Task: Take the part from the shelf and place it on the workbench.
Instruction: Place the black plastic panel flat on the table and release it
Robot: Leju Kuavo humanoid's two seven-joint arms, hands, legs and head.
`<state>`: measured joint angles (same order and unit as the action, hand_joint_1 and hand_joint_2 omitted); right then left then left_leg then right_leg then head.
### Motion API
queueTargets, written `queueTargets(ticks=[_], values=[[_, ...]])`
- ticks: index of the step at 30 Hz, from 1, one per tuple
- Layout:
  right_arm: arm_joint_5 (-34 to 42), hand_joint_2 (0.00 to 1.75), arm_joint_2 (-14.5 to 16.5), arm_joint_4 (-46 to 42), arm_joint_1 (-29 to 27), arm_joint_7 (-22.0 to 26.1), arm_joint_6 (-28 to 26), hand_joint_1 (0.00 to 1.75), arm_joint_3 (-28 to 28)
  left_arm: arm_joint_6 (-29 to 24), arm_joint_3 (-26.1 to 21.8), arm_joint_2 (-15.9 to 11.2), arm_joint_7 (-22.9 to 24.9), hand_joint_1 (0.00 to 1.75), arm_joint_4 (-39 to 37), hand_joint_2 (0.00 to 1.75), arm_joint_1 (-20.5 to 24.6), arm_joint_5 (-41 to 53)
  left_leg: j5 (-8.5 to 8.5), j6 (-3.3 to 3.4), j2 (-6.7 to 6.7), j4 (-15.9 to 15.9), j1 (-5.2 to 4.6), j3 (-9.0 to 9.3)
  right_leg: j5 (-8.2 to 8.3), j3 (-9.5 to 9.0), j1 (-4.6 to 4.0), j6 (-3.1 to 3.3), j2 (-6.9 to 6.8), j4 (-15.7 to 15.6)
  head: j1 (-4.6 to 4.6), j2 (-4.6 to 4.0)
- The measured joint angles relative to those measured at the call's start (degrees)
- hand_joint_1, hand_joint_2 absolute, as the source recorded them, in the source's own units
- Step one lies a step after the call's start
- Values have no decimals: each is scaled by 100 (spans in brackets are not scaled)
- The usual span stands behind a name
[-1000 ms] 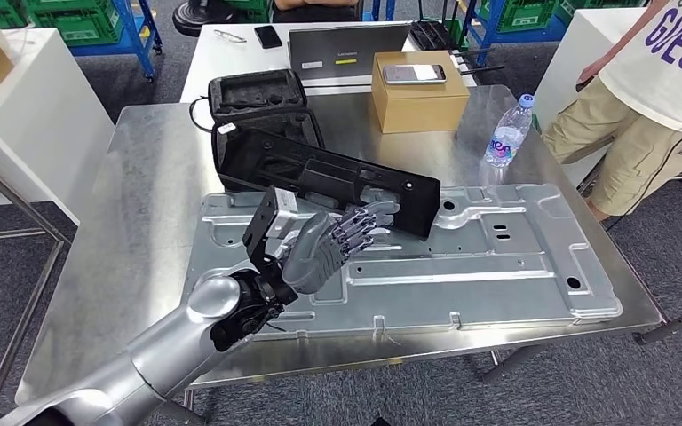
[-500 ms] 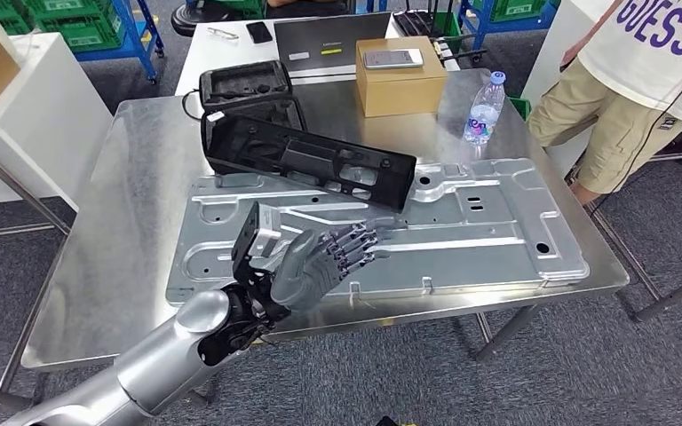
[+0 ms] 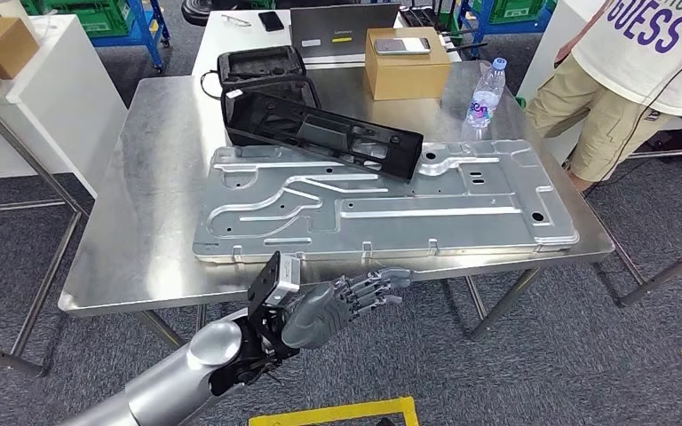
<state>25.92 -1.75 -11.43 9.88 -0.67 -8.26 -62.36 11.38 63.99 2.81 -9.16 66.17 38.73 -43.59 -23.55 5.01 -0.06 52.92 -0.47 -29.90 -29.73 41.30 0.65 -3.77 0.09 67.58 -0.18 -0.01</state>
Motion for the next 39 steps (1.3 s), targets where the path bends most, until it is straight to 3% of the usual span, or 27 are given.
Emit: queueTargets(ticks=[1,2,3,5,7,8,9,11,12,15,16,17,18,20,22,25,27,30,31,32,33,34,36,37,39], values=[[-10,0,0,0,0,-2,0,0,0,31,13,9,-31,0,-60,0,-79,56,70,-2,6,2,-3,-92,-65,28,2,-14,0,300,1,0],[-20,0,1,0,0,-4,0,0,-1,68,26,24,-77,0,-135,0,-165,110,142,-7,11,7,-5,-189,11,-25,4,-23,0,439,1,1],[-26,0,1,0,0,-8,0,0,0,103,44,45,-134,0,-219,0,-246,156,211,-17,14,11,-5,-285,173,-177,6,-25,0,371,1,0],[-41,0,1,0,10,-16,0,0,-1,156,75,98,-235,0,-374,0,-362,222,334,-50,8,28,-10,-449,383,-770,9,-13,0,-295,3,0],[-57,0,0,0,34,-27,0,0,1,186,88,154,-291,0,-512,0,-407,263,424,-104,3,57,-25,-546,247,-1379,-16,35,5,-1154,4,1],[-63,0,0,0,45,-31,-1,0,3,196,90,183,-302,0,-579,0,-421,288,462,-137,7,65,-25,-567,163,-1538,-36,72,7,-1405,4,1],[-66,0,-1,0,48,-37,-1,0,6,204,93,208,-309,0,-649,0,-438,311,501,-175,12,69,-20,-579,137,-1578,-54,119,8,-1524,3,1],[-67,0,-3,0,39,-51,-2,0,15,209,100,254,-316,0,-772,0,-482,354,444,-242,15,155,15,-630,208,-1538,-59,211,-2,-1530,3,1],[-68,0,-4,0,34,-57,-2,0,20,209,102,271,-319,0,-825,0,-501,369,276,-273,13,346,29,-710,257,-1508,-56,254,-8,-1536,2,1],[-72,0,-7,0,31,-59,0,0,28,209,112,317,-321,0,-982,0,-534,402,-454,-339,9,1495,53,-1120,383,-1367,-55,305,-16,-1532,-7,1],[-74,0,-7,0,28,-59,-1,0,28,210,120,331,-321,0,-1036,0,-552,408,-556,-352,9,1799,56,-1197,416,-1320,-55,302,-16,-1530,-8,1],[-75,0,-7,0,25,-60,-1,0,29,214,131,348,-321,0,-1088,0,-575,415,-550,-357,9,1906,58,-1177,447,-1278,-54,296,-15,-1529,-8,1],[-76,0,-7,0,22,-60,-1,0,29,218,140,365,-321,0,-1134,0,-595,422,-454,-352,9,1770,60,-1035,471,-1244,-54,287,-14,-1527,-9,1],[-80,0,-4,0,21,-59,-2,0,29,225,157,414,-330,0,-1221,0,-609,451,-188,-311,9,949,55,-476,503,-1203,-56,260,-14,-1524,-9,1],[-84,0,0,0,29,-57,-2,0,31,223,171,472,-367,0,-1312,0,-609,531,-66,-251,7,223,28,-36,526,-1177,-71,220,-17,-1519,-7,1],[-85,0,2,0,36,-56,-1,0,35,201,187,539,-456,0,-1494,0,-639,679,-51,-185,6,25,18,31,550,-1142,-73,144,-16,-1499,-2,1],[-90,0,1,0,35,-56,0,0,36,156,189,589,-521,0,-1618,0,-661,763,-18,-127,6,-5,38,23,402,-1045,-59,88,-13,-1294,4,1],[-115,0,0,0,21,-58,0,0,38,57,192,648,-604,0,-1830,0,-717,891,7,-76,14,-13,33,-1,-155,-527,-33,15,-12,-164,21,1],[-123,0,0,0,9,-59,0,0,38,32,193,656,-630,0,-1906,0,-749,928,10,-72,16,-11,27,-7,-264,-363,-24,-3,-13,186,22,1],[-127,0,0,0,-3,-61,0,0,38,12,193,664,-655,0,-1978,0,-782,963,11,-71,15,-8,23,-9,-260,-293,-14,-15,-13,333,22,1],[-130,0,0,0,-10,-63,0,0,38,-7,193,676,-674,0,-2051,0,-807,1001,11,-72,12,-3,22,-8,-140,-346,-3,-21,-13,228,22,1],[-132,0,-1,0,-11,-65,0,0,39,-24,193,693,-688,0,-2118,0,-821,1035,9,-75,5,6,25,-6,55,-499,8,-25,-13,-88,22,1],[-135,0,-1,0,-2,-65,-1,0,46,-59,191,742,-698,0,-2252,0,-829,1104,-6,-100,-8,41,15,-18,418,-902,20,-24,-11,-941,24,1],[-136,0,-1,0,4,-65,-1,0,53,-76,190,764,-702,0,-2315,0,-832,1135,-9,-124,-12,60,2,-40,500,-1019,17,-8,-8,-1214,23,1],[-137,0,-1,0,5,-66,-1,0,71,-109,188,800,-716,0,-2442,0,-858,1193,-4,-171,-12,88,-19,-92,510,-1062,-2,42,-1,-1377,20,1]])
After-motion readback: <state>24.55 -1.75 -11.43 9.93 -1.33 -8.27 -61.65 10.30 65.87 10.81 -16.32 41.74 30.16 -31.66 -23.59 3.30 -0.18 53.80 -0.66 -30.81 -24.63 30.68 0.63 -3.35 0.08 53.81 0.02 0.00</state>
